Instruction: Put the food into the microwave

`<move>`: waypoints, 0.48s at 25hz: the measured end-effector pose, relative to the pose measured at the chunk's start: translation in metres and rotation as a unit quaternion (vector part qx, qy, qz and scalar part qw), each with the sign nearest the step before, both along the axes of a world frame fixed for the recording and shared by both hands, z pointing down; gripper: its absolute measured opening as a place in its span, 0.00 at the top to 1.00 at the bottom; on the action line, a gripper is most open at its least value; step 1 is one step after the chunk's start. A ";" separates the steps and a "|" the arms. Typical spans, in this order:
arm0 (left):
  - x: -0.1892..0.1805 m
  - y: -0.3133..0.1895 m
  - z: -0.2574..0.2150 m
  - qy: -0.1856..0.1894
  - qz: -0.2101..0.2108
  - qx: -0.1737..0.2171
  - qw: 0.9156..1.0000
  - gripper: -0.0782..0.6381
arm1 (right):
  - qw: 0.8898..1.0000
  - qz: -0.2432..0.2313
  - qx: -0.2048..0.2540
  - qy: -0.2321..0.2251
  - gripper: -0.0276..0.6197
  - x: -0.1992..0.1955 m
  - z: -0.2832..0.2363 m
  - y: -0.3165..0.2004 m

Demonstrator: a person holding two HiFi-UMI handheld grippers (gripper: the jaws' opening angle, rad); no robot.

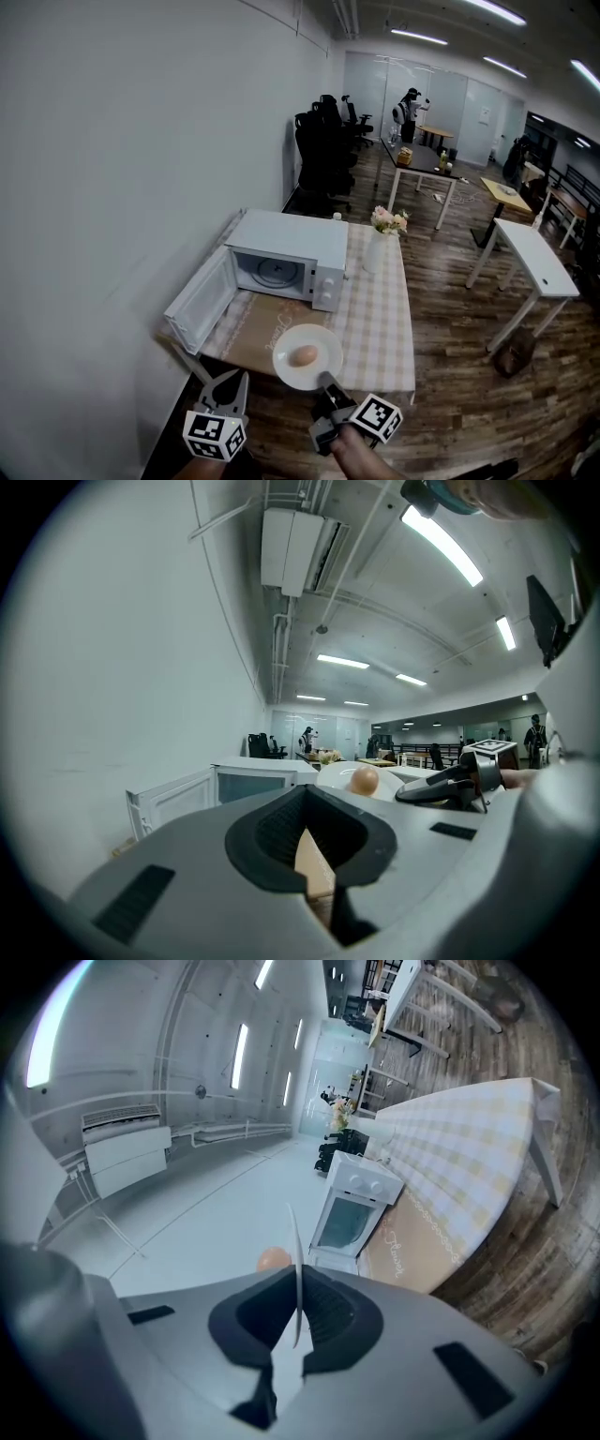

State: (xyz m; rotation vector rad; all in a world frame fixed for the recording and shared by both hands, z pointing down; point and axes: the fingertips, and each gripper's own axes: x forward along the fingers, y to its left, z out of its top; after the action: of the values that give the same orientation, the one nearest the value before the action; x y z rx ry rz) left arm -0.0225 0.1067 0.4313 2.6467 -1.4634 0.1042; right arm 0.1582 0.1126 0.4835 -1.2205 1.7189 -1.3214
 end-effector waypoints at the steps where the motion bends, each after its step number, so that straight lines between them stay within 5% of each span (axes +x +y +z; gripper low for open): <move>1: -0.003 -0.005 -0.001 0.000 0.002 0.000 1.000 0.88 | 1.000 0.003 -0.002 0.001 0.93 -0.003 0.000 -0.004; 12: -0.030 -0.062 -0.001 0.005 0.027 0.001 1.000 0.88 | 1.000 0.021 -0.007 0.008 0.93 -0.032 -0.001 -0.052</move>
State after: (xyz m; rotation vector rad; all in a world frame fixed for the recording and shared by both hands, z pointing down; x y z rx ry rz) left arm -0.0525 0.0452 0.4299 2.6859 -1.3897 0.0941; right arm 0.1267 0.0602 0.4826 -1.2721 1.6877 -1.3043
